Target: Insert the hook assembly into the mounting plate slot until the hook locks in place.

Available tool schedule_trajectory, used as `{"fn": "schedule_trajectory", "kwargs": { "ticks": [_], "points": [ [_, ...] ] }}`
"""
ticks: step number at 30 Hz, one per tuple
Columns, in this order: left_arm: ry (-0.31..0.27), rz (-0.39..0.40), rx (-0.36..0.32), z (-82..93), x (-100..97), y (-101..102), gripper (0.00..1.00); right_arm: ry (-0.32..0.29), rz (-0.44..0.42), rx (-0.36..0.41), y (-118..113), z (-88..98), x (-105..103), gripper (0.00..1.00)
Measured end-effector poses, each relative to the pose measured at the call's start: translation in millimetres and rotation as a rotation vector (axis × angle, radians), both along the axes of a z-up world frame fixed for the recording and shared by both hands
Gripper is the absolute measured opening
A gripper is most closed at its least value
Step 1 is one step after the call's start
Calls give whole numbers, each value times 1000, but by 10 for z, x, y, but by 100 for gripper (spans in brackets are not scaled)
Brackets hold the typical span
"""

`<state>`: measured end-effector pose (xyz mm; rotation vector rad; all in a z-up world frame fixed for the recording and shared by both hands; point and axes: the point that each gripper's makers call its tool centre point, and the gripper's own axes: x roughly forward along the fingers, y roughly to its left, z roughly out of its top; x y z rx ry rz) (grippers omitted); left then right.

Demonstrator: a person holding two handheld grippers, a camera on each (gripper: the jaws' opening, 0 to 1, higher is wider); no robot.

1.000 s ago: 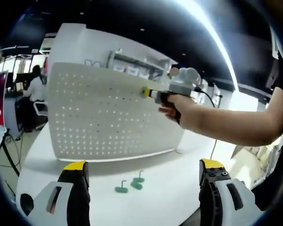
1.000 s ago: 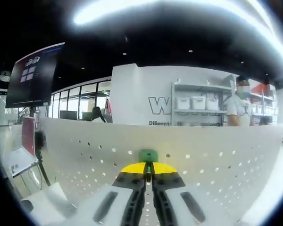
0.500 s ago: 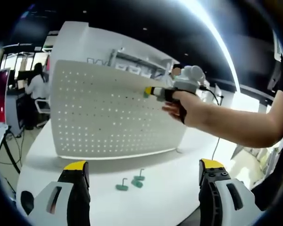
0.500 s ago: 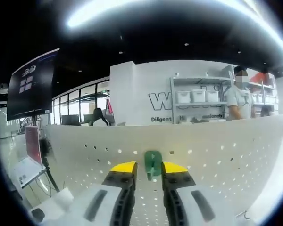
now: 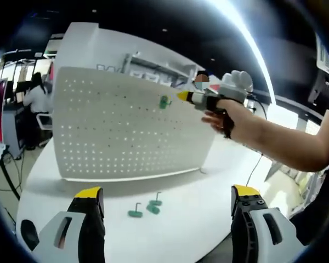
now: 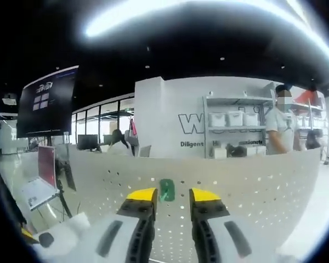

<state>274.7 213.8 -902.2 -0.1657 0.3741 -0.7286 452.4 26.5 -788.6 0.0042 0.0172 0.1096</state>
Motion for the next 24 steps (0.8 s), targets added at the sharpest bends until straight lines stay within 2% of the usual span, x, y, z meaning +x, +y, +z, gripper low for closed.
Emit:
{"fn": "schedule_trajectory", "kwargs": {
  "ticks": [8,10,11,15,18,20,24],
  "points": [
    [28,-3,13,-106,-116,39,97,80,54,-33,-88,-344,-366,23],
    [34,-3,16,-122,-136,48,97,104,71,-105,-93,-444,-487,23],
    [35,-2,18,-126,-142,50,97,111,72,-114,-96,-480,-533,23],
    [42,5,21,-155,-157,66,97,155,124,-103,-32,-655,-752,24],
    [48,6,21,-173,-171,66,97,151,168,-133,33,-780,-896,24],
    [65,6,28,-215,-185,65,97,206,213,-131,106,-967,-1015,25],
    [73,6,34,-247,-216,66,97,239,236,-144,145,-1168,-1210,25]
  ]
}}
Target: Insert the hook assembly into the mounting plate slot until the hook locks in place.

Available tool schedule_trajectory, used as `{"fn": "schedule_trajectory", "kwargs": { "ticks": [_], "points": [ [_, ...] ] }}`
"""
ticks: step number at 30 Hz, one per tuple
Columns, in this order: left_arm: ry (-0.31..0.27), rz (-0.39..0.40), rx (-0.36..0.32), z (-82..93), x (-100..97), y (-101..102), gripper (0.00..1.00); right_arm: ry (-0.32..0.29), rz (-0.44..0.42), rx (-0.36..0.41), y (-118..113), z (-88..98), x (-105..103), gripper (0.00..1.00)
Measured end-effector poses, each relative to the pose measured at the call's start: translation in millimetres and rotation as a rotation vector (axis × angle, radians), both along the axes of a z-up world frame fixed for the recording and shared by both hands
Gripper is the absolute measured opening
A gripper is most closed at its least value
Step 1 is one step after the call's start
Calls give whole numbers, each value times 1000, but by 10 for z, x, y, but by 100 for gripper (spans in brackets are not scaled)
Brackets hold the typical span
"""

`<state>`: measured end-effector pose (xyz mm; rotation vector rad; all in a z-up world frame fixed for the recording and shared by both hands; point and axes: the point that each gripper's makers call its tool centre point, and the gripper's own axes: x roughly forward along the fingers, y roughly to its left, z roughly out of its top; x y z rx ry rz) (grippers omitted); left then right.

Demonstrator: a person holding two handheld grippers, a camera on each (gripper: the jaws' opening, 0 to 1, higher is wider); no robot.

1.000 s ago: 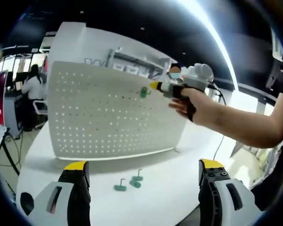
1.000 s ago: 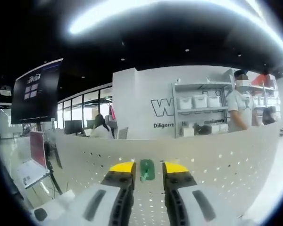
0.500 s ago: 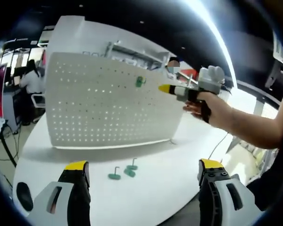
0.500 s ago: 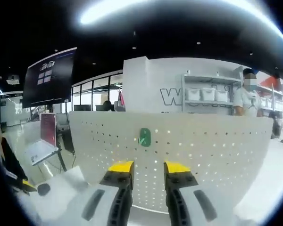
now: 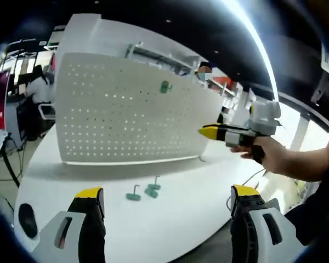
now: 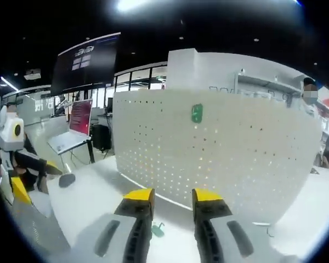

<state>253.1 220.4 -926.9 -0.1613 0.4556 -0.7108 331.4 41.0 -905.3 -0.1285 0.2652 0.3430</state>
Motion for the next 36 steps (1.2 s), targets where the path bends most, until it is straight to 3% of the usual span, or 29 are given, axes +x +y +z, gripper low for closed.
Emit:
{"fn": "schedule_trajectory", "kwargs": {
  "ticks": [9,14,36],
  "points": [
    [39,-2,20,-129,-108,20,96,103,44,-2,75,-382,-427,26],
    [52,-1,24,-169,-151,26,96,135,50,7,93,-501,-586,27],
    [100,-23,55,-325,-243,19,94,250,49,30,168,-875,-992,27]
  ]
}}
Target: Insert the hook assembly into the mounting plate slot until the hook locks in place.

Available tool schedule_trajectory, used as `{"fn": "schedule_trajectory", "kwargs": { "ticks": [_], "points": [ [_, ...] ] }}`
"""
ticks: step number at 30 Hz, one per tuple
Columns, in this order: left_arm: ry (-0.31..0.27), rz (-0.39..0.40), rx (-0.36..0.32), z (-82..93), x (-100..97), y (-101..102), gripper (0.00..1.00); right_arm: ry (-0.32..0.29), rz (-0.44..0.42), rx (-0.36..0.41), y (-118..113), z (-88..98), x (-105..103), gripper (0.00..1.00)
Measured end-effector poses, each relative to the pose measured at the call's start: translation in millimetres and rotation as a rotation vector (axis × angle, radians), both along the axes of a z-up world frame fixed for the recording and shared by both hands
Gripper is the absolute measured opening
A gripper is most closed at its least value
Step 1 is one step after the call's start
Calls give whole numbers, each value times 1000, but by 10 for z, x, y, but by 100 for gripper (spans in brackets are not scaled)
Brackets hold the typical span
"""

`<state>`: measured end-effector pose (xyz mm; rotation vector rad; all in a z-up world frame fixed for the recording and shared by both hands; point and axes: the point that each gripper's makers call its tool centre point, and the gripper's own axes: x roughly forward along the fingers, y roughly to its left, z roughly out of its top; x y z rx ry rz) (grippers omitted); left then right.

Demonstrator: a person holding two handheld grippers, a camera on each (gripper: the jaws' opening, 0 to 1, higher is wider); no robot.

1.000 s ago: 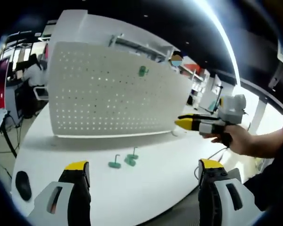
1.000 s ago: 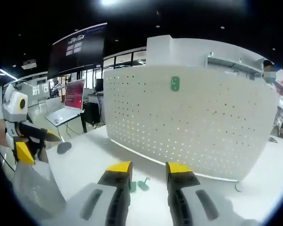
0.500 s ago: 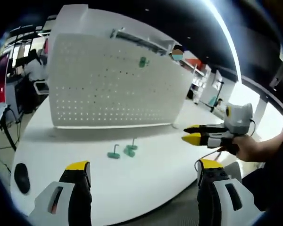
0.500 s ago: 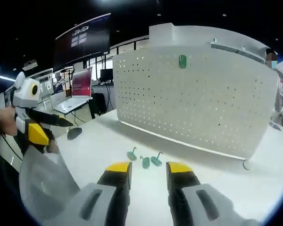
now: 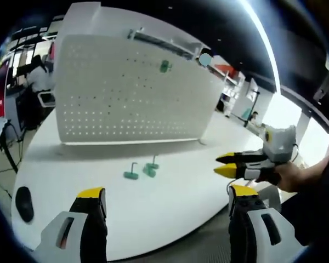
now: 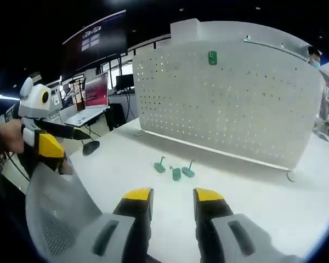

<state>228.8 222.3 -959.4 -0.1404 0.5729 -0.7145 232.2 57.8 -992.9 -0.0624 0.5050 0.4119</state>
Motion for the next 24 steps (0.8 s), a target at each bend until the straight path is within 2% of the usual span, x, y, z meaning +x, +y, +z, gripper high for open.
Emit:
{"fn": "schedule_trajectory", "kwargs": {
  "ticks": [15,24],
  "points": [
    [24,-11,16,-103,-47,11,93,42,12,13,71,-98,-150,28],
    [63,-7,32,-237,-70,43,91,89,12,16,61,-210,-240,29]
  ]
}}
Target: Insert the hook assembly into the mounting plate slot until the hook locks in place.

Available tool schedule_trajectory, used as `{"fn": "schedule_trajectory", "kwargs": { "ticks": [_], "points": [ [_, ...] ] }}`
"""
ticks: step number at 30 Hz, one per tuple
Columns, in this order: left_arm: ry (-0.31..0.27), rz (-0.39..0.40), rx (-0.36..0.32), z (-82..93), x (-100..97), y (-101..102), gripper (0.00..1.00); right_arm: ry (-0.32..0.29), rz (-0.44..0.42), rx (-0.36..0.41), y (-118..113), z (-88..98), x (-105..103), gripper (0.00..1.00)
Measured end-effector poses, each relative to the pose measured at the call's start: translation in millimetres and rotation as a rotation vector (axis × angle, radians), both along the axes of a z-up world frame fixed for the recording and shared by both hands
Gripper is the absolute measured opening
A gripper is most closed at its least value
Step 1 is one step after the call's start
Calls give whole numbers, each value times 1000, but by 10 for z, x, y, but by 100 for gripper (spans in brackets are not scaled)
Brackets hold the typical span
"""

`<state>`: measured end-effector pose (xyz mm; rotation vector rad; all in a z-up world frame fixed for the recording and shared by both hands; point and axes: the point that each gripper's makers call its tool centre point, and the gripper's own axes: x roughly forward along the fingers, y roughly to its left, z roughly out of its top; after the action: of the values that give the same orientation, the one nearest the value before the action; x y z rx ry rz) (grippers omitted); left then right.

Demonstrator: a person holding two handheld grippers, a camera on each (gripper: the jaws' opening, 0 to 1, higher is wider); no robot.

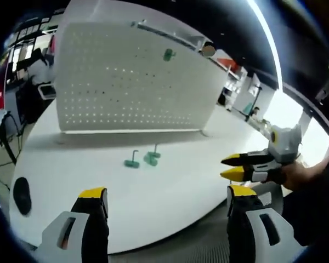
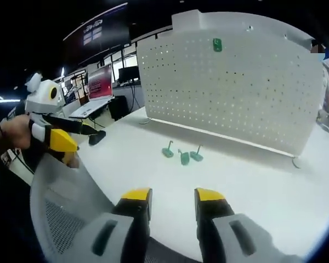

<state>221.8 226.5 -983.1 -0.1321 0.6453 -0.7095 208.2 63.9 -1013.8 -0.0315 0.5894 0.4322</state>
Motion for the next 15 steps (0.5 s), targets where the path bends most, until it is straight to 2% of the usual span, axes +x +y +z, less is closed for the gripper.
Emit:
{"fn": "schedule_trajectory", "kwargs": {
  "ticks": [8,15],
  "points": [
    [31,1,19,-115,20,21,91,35,-3,12,9,-103,28,29],
    [40,22,10,-122,92,21,91,55,1,24,47,-198,251,29]
  ]
}}
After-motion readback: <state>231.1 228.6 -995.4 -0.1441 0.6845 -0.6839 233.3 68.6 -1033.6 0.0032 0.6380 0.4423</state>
